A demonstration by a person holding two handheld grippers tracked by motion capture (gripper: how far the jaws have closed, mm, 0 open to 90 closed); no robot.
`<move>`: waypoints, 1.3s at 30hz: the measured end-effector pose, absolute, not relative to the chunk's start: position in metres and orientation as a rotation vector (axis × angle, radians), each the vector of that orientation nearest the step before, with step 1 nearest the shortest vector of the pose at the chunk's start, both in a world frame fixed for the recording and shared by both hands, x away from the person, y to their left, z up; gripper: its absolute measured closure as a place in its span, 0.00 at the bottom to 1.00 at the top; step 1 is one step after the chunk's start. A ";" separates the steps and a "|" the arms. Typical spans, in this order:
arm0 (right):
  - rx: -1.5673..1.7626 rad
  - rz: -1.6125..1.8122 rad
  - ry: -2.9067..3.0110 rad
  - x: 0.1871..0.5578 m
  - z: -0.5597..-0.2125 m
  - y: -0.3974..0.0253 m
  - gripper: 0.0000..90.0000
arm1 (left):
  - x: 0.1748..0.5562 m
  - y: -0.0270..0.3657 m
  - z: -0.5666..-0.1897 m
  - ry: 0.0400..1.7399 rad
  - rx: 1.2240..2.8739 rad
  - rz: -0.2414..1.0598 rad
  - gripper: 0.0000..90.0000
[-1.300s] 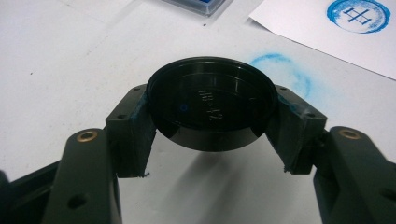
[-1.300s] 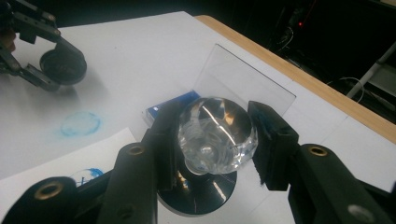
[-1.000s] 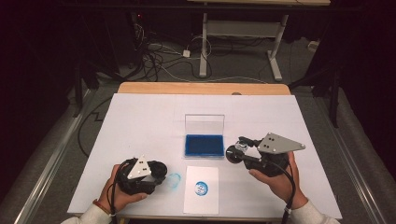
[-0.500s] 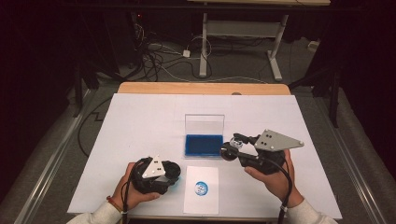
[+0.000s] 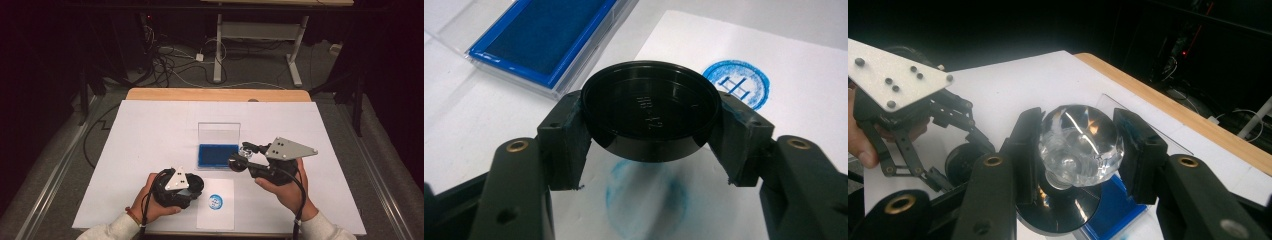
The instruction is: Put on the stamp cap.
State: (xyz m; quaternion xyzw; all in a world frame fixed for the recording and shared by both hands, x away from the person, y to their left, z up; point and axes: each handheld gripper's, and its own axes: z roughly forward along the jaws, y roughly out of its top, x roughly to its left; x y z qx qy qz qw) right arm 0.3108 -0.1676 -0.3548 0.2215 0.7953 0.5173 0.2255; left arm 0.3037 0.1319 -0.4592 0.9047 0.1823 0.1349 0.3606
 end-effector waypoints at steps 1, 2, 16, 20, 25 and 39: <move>0.610 1.426 2.194 0.311 -0.355 -0.166 0.64 | 0.304 0.131 -0.459 0.461 2.335 0.348 0.41; 0.603 1.428 2.199 0.311 -0.355 -0.165 0.64 | 0.304 0.130 -0.459 0.458 2.334 0.345 0.41; 0.543 1.449 2.276 0.308 -0.363 -0.136 0.64 | 0.302 0.117 -0.450 0.430 2.269 0.300 0.41; 0.525 1.450 2.302 0.307 -0.367 -0.128 0.64 | 0.302 0.116 -0.448 0.431 2.250 0.280 0.41; 0.507 1.446 2.332 0.306 -0.372 -0.119 0.64 | 0.301 0.114 -0.446 0.434 2.233 0.268 0.41; 0.463 1.420 2.404 0.302 -0.388 -0.102 0.64 | 0.297 0.114 -0.442 0.417 2.193 0.238 0.41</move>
